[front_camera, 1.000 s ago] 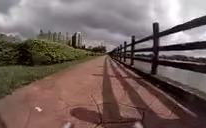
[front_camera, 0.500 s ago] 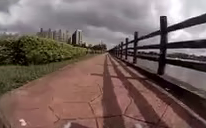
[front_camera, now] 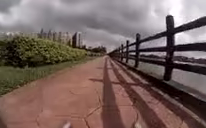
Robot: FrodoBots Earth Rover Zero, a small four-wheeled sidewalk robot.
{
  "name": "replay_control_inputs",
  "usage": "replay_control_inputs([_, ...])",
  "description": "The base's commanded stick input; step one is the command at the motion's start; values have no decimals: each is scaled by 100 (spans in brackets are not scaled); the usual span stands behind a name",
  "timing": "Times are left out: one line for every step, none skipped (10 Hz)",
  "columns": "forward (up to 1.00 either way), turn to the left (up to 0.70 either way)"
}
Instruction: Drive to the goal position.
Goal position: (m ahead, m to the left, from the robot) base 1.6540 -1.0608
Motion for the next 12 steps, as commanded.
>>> replay_control_inputs([50,6])
replay_control_inputs([50,0])
replay_control_inputs([50,0])
replay_control_inputs([50,0])
replay_control_inputs([50,0])
replay_control_inputs([50,0])
replay_control_inputs([50,0])
replay_control_inputs([50,0])
replay_control_inputs([50,0])
replay_control_inputs([50,0])
replay_control_inputs([50,0])
replay_control_inputs([50,0])
